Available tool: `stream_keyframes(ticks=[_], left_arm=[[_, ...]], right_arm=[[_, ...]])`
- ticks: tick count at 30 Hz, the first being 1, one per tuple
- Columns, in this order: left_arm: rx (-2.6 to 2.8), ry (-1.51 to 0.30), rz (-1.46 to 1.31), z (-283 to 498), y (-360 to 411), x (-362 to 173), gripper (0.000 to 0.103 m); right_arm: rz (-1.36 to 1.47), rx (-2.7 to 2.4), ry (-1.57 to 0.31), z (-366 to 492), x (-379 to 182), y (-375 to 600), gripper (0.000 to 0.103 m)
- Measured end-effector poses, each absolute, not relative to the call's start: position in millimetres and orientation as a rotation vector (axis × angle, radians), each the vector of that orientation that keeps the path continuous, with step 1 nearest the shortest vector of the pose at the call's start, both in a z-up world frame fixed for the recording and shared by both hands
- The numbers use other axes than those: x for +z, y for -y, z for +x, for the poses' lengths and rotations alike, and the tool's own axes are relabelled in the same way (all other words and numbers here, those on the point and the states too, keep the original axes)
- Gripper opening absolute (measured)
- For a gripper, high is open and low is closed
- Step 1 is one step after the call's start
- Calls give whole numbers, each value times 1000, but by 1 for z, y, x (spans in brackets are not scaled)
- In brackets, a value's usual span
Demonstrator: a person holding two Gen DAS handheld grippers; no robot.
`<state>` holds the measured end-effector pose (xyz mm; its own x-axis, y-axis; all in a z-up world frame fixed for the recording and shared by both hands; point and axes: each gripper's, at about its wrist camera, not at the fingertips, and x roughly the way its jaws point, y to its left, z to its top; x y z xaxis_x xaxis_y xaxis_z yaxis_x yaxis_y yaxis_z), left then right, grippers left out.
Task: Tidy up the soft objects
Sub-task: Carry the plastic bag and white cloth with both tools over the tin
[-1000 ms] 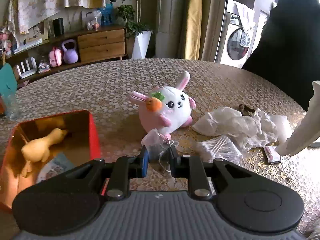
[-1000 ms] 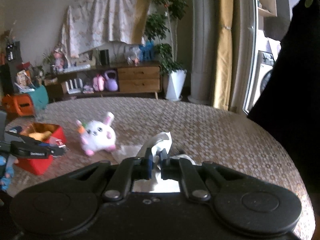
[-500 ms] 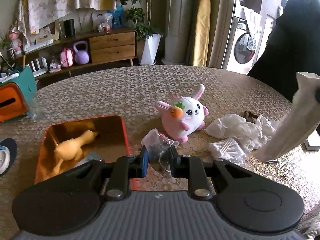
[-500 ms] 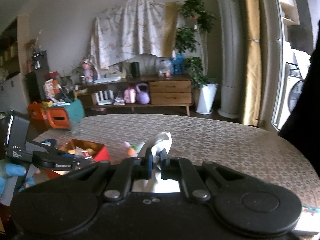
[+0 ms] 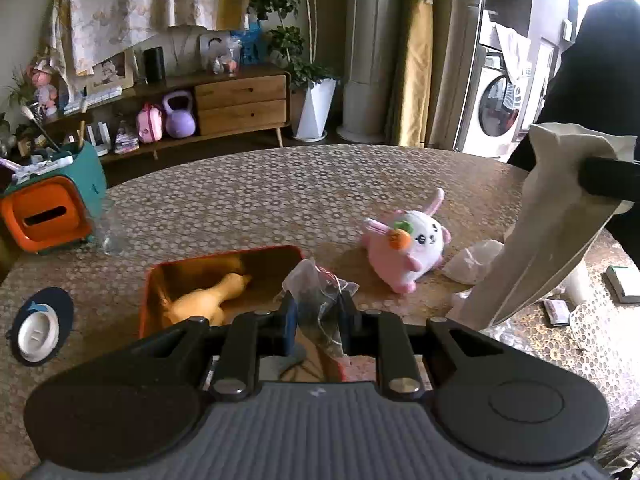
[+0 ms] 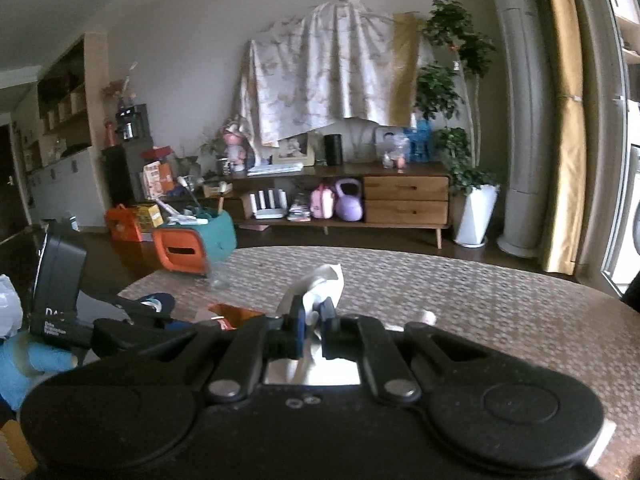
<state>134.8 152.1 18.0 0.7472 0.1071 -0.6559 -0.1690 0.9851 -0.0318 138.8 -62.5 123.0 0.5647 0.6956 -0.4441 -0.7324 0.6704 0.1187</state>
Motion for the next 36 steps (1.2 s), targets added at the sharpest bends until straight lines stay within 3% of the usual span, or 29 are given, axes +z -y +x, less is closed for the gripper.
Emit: stream_keyframes(ticks=[15,36], left_arm=[[201,-721,-103,129,-225,16,21],[158,-880,-143,145,-262,-54,21]], right_arm=[[-96,939,-562,144,100,-24,6],[-224,947,-703,170,31,-121,6]])
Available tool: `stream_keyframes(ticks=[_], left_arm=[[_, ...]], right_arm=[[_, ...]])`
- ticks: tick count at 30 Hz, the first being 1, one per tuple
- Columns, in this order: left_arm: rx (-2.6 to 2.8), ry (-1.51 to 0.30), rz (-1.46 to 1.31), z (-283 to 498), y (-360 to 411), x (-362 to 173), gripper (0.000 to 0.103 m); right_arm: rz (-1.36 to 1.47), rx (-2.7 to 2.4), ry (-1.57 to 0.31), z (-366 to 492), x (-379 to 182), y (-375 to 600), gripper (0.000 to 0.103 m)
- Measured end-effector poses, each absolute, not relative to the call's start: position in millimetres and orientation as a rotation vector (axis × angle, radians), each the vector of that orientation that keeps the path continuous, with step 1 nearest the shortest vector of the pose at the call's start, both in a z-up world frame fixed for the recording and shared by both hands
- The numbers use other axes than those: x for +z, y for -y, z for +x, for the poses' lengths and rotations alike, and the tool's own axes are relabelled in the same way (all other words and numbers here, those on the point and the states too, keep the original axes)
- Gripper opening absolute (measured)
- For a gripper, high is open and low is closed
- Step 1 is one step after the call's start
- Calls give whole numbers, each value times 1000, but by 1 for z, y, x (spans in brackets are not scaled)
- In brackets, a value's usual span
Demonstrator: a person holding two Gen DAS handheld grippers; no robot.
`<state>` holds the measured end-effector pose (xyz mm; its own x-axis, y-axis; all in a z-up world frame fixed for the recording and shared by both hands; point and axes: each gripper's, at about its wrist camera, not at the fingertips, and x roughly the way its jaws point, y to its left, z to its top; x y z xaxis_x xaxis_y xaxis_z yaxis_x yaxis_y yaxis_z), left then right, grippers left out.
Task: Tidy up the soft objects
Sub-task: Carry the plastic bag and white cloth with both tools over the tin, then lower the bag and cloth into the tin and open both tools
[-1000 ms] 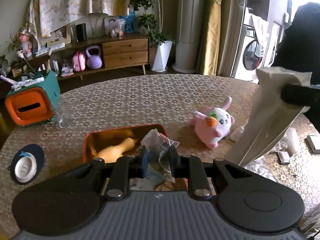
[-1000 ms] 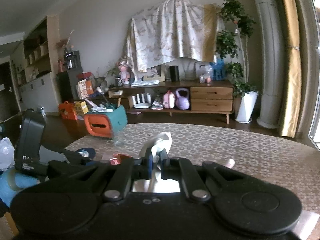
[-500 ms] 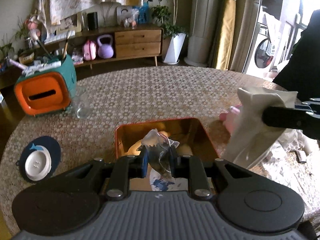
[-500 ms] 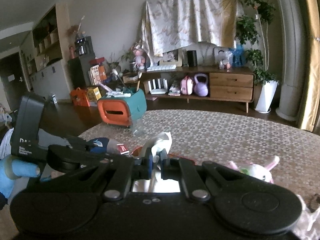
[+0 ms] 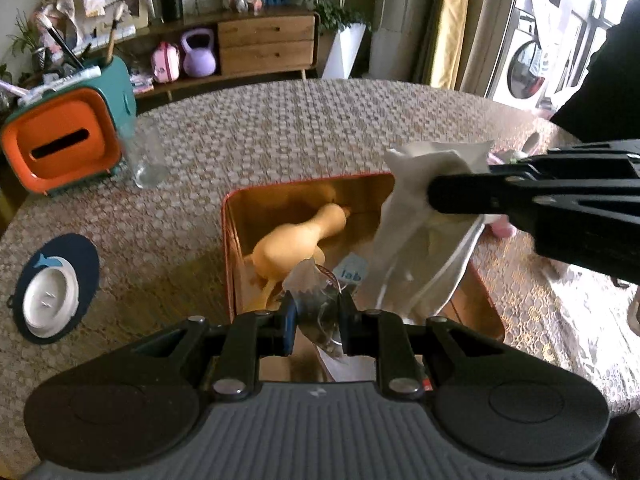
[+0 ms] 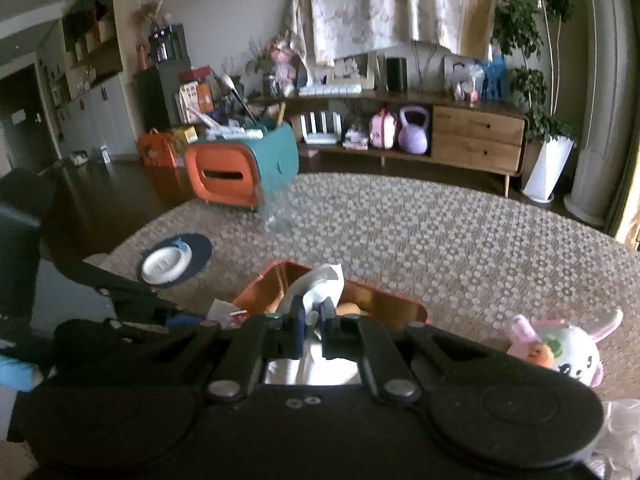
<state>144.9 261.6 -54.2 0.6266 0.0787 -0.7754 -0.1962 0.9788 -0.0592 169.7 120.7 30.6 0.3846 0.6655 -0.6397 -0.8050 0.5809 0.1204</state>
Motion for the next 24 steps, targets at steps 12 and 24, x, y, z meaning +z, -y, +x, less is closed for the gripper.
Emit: stream_keyframes(ticks=[12,24], left_arm=[[105,-969,-140,160,-261,-83,21],[91,-1022,-147,169,-258,-98,20]], right_arm=[[-326,891,-791,194,-15,-140,6],[-372,889,-848,199,-36,-148,9]])
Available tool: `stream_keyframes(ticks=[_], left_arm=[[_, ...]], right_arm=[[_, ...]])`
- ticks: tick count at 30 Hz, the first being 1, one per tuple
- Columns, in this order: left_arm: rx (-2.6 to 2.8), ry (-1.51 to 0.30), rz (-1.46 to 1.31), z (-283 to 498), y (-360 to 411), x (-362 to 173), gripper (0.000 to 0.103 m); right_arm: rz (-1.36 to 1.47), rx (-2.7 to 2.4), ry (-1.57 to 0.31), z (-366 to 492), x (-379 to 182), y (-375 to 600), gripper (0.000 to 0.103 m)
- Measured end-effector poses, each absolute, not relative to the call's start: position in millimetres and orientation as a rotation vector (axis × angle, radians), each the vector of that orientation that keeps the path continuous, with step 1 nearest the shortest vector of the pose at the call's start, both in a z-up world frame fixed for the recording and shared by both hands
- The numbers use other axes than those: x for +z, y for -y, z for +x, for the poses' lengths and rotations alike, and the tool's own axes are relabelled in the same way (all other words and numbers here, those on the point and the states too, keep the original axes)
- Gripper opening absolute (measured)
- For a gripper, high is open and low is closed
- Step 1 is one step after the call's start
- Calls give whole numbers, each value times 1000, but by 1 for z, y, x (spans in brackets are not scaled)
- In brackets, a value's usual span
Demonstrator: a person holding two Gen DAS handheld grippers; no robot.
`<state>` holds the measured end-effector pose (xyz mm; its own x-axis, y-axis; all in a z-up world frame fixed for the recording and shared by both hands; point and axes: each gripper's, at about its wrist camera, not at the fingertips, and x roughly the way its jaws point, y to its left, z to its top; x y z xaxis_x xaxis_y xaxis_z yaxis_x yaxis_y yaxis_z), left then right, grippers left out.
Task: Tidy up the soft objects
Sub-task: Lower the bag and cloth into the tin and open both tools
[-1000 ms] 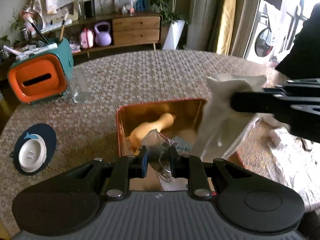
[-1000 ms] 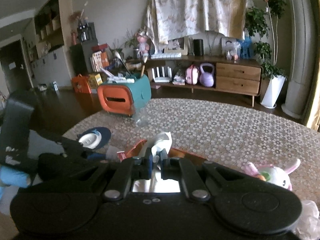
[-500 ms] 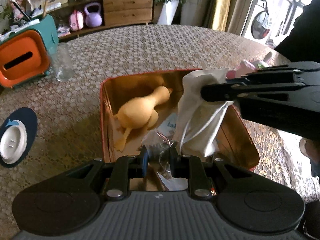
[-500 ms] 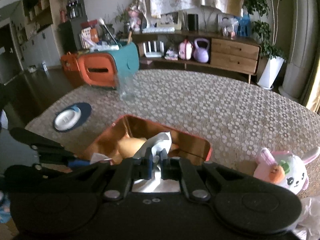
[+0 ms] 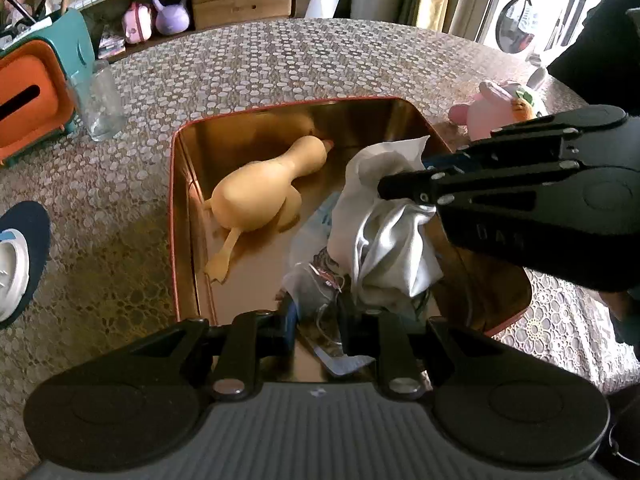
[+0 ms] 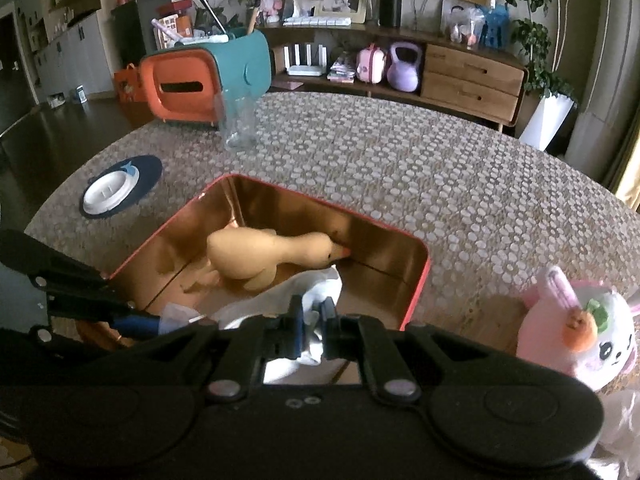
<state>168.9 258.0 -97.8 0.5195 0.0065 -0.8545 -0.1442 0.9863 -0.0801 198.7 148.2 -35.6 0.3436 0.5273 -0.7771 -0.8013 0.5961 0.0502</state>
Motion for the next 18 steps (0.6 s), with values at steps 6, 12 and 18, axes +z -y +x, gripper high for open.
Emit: stream_keyframes(ticks=[6,12,18], left_arm=[[98,-1029,-151,169,-259,-100,20],[105,-1030,-130,169,-255,-99,21],[118,-1023,-106,167,-250,-96,24]], right_arm=[[-364,890,-855,198,-35,-146,18],[-349,890,-858,195,-30,-139,29],[-337,893,-843,189,-22,-129,39]])
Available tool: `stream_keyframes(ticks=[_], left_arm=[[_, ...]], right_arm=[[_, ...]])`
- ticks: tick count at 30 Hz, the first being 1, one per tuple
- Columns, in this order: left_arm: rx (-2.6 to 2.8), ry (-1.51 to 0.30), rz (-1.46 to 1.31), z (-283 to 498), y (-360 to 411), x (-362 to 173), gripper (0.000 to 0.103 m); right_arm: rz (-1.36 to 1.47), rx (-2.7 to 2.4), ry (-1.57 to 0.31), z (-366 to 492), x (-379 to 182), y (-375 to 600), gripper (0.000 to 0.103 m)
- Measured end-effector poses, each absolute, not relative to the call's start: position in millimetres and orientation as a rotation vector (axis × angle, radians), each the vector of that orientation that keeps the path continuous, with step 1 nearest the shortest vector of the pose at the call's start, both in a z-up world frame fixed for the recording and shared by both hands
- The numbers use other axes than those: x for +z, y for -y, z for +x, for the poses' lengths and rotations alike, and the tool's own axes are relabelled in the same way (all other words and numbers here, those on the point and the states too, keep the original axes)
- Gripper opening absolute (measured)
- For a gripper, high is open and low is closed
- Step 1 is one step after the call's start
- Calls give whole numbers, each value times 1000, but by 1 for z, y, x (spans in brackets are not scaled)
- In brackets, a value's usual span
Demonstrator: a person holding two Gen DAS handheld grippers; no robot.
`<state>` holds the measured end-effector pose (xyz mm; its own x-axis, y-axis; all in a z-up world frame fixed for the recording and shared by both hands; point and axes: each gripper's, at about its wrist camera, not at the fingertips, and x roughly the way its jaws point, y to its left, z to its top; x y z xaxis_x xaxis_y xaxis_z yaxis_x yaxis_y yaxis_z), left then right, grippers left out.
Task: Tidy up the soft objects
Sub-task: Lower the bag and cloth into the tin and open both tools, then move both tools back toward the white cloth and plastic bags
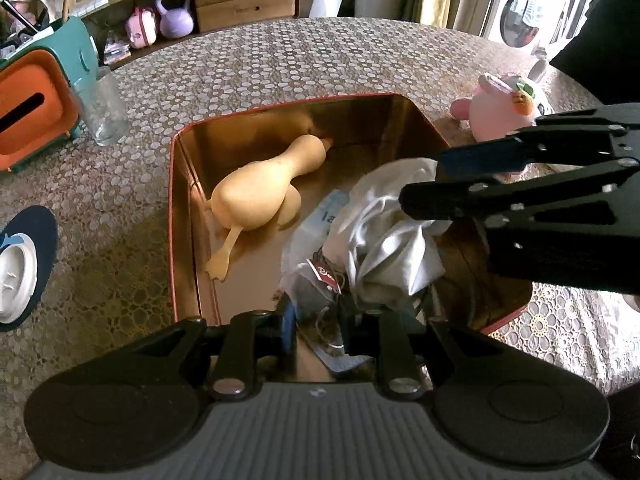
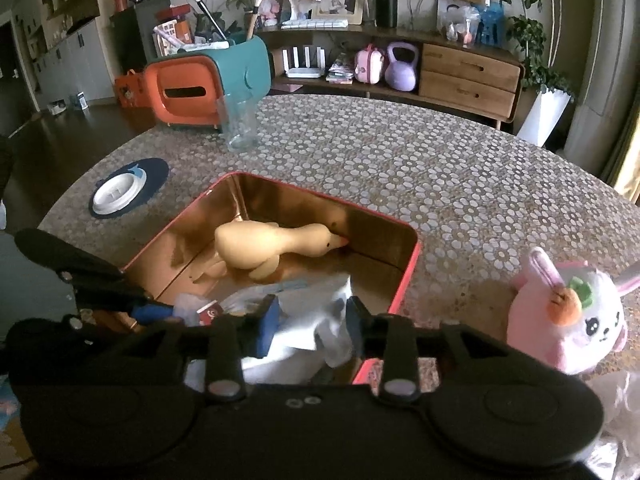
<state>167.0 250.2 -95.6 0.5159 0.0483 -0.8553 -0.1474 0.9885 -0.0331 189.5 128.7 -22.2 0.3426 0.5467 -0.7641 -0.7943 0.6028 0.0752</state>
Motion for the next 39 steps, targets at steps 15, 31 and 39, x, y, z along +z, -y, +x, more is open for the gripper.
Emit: stream_keyframes(ticks=[15,31,39], left_arm=[[152,-936,-123,151,-245,-63,74],[113,-774,-88,129,-194,-4,79],[59,-701,-117,123,-159,15,84]], right_arm=[[-270,928,-777,170,14,-95,64],[-175,942,-670,140,69,-25,80],[-145,913,-629,129,85,19,88]])
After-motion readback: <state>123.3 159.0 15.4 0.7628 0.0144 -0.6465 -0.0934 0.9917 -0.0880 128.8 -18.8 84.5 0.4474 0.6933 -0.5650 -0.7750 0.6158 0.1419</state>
